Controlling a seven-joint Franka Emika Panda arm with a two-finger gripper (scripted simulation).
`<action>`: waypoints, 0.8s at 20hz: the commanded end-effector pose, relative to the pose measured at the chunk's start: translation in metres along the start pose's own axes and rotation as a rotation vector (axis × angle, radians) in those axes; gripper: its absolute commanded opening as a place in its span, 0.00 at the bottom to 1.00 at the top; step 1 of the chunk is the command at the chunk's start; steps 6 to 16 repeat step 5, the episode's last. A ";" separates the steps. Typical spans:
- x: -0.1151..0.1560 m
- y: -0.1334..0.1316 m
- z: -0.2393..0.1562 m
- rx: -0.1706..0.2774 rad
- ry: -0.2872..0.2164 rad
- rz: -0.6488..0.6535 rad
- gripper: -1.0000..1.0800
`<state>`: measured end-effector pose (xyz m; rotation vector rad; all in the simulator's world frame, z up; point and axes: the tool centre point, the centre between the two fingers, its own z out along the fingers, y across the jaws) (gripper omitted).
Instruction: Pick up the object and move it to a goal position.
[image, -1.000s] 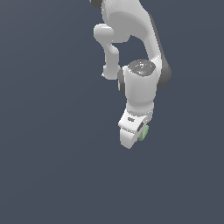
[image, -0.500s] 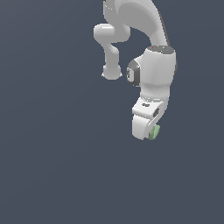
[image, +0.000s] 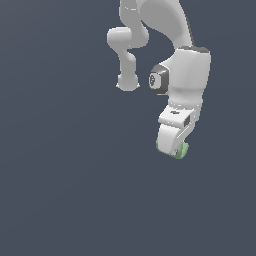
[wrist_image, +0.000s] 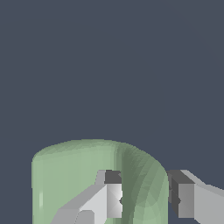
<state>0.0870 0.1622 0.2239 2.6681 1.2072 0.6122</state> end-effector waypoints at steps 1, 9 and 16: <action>0.002 0.000 -0.001 -0.010 0.002 0.003 0.00; 0.002 0.000 -0.001 -0.013 0.001 0.004 0.00; 0.002 0.000 -0.001 -0.013 0.001 0.004 0.00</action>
